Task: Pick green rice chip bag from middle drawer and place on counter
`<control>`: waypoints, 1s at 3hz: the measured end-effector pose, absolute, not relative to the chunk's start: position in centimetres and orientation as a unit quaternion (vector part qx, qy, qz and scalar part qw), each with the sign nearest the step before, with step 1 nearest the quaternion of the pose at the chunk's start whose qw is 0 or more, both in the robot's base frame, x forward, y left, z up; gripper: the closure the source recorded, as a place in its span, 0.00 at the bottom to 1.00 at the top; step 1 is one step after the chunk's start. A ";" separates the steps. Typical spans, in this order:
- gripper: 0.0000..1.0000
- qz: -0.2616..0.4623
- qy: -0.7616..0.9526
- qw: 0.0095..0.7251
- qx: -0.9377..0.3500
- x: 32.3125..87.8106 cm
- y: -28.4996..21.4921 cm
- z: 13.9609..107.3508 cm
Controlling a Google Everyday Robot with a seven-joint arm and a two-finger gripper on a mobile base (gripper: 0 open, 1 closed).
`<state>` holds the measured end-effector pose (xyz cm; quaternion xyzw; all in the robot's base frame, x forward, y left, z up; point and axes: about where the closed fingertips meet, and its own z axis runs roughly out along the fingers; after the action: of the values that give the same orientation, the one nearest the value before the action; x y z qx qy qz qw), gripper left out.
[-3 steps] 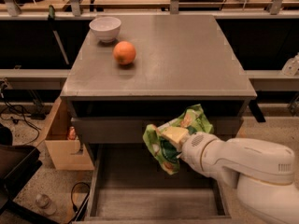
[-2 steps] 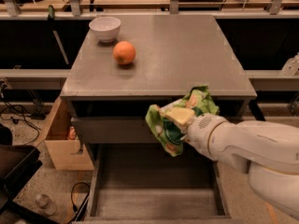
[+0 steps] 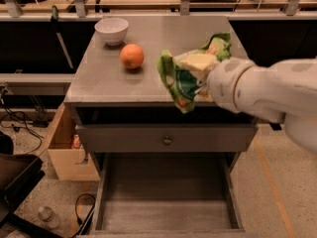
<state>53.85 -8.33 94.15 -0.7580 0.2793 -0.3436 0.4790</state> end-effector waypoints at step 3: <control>0.83 -0.246 0.273 0.430 -0.825 68.2 -11.8 94.8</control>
Offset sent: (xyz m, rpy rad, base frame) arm 0.2313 -0.1011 0.1498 -0.1609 0.0711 0.0288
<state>68.20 -11.77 94.76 -0.8249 0.2726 -0.2462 0.4297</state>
